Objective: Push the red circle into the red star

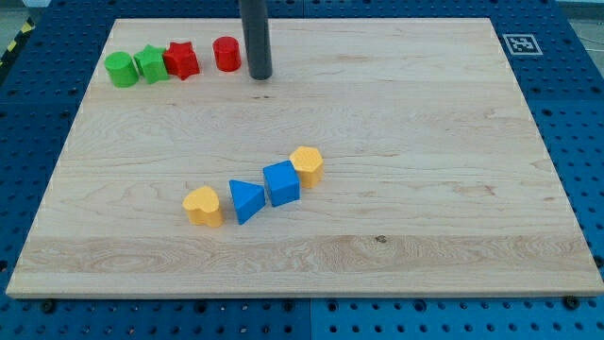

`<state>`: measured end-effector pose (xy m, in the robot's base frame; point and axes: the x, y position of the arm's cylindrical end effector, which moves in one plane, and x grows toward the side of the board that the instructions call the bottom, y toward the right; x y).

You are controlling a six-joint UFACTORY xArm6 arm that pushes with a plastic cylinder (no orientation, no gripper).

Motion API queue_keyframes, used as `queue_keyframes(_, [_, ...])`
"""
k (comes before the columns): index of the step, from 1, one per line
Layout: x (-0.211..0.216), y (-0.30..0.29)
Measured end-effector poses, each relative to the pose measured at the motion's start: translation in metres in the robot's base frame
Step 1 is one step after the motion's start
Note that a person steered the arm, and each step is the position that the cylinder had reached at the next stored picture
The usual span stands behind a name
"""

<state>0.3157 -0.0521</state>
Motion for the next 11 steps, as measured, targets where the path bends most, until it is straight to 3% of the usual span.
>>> queue_keyframes(3, [-0.045, 0.028])
queue_keyframes(7, [-0.049, -0.052])
queue_keyframes(11, [-0.064, -0.075])
